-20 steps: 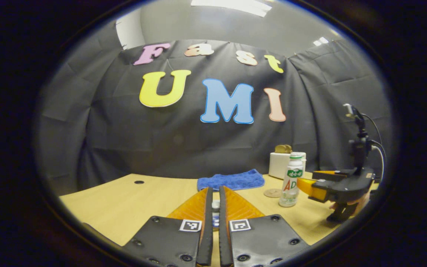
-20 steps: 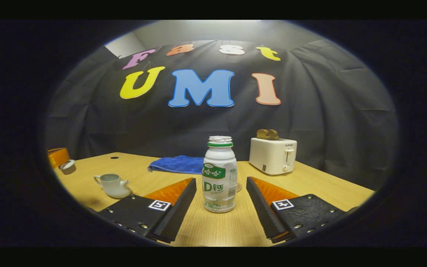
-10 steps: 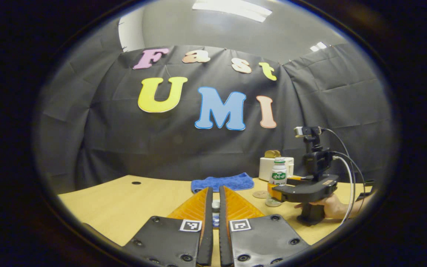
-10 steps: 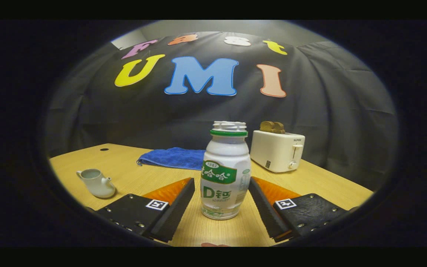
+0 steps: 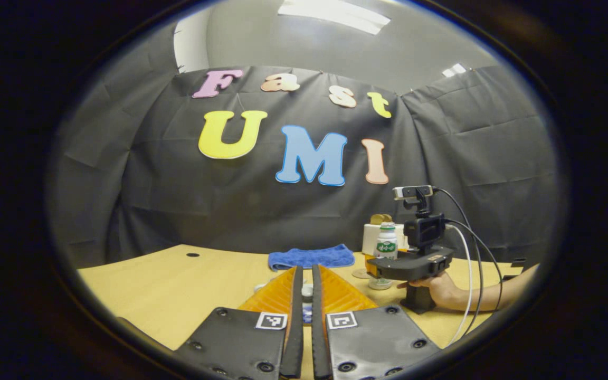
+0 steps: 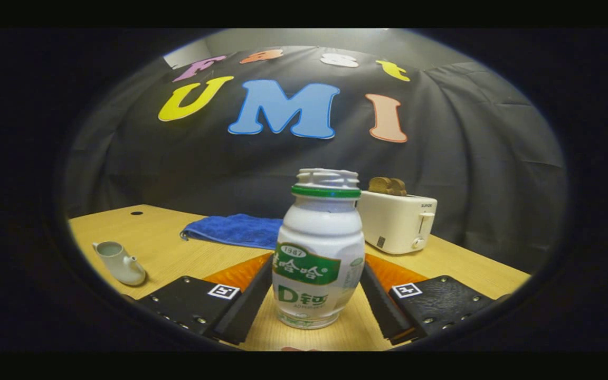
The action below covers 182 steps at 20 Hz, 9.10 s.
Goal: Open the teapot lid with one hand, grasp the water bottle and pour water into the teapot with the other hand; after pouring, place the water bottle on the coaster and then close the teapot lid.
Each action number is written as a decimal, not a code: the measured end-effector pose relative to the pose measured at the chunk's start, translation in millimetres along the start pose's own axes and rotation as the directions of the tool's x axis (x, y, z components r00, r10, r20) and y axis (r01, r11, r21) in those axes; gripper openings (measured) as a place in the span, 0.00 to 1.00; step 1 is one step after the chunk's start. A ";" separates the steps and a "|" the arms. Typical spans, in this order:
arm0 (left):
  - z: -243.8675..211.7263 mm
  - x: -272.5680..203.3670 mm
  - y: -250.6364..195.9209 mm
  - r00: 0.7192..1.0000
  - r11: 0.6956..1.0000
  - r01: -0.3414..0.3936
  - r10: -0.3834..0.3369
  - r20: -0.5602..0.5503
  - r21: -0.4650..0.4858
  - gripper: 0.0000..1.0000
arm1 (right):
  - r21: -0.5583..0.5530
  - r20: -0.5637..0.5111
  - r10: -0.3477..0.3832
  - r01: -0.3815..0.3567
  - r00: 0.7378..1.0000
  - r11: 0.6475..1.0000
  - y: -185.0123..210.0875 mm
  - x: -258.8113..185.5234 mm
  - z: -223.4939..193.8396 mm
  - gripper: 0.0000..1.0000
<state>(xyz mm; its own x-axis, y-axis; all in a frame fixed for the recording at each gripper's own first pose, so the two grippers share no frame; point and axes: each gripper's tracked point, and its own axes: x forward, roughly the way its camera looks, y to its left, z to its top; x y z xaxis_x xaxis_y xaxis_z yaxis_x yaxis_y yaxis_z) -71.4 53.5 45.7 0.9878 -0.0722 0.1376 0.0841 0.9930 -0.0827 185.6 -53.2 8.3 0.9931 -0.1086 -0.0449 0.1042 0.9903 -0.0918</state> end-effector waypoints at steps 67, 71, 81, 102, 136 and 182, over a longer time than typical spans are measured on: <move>-25.3 -69.6 -18.0 0.999 0.987 0.037 -0.033 -0.028 0.159 0.13 | -0.981 0.149 0.325 0.181 0.934 -0.071 155.0 -19.8 42.1 0.72; -24.5 -69.9 -17.0 0.999 0.987 0.035 -0.032 -0.024 0.159 0.13 | -0.975 0.155 0.337 0.199 0.929 -0.103 157.0 -19.7 43.8 0.72; -24.3 -69.4 -17.8 0.999 0.986 0.034 -0.031 -0.025 0.162 0.13 | -0.961 0.170 0.349 0.233 0.922 -0.150 163.3 -17.7 55.7 0.72; -23.8 -69.4 -11.4 1.000 0.983 0.009 -0.005 -0.025 0.181 0.13 | -0.905 0.214 0.374 0.328 0.902 -0.272 170.3 -17.9 78.3 0.72; -21.0 -71.5 -12.7 1.000 0.976 -0.005 0.008 -0.011 0.217 0.13 | -0.821 0.226 0.420 0.403 0.879 -0.404 183.1 -11.6 72.3 0.72; -26.4 167.4 38.0 0.994 0.988 -0.025 0.041 -0.104 0.152 0.17 | 0.046 0.039 0.276 -0.278 0.960 0.960 -3.4 -23.2 52.0 0.72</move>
<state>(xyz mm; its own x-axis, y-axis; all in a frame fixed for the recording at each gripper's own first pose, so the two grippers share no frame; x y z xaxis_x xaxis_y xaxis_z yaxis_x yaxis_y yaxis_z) 100.6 76.6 39.5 0.9987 -0.0408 0.0305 0.0388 0.9971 0.0651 165.0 -49.6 61.4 0.9846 0.1725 -0.0297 -0.1734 0.9844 -0.0296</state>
